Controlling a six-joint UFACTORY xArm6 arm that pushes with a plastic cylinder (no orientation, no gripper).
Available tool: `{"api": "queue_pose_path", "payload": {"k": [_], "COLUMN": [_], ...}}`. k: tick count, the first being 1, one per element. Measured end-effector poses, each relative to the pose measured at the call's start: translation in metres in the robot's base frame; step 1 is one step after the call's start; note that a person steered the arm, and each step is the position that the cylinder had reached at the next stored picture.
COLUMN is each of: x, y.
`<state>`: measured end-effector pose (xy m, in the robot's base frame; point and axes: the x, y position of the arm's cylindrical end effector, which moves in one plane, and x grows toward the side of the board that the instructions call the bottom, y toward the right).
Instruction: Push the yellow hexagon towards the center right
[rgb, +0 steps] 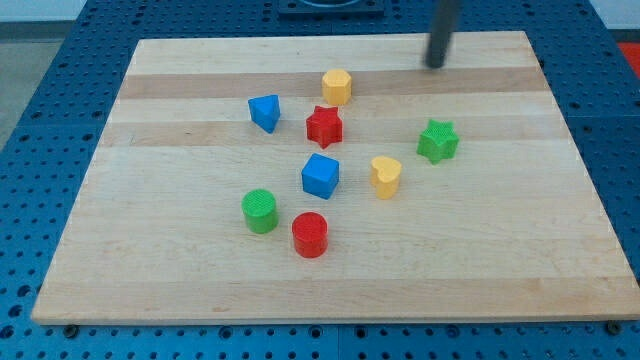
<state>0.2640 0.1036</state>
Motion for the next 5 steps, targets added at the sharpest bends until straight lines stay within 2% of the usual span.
{"api": "queue_pose_path", "payload": {"k": [1, 2, 3, 5], "x": [-0.053, -0.049, -0.001, 0.027], "y": [-0.047, -0.127, -0.152, -0.150]}}
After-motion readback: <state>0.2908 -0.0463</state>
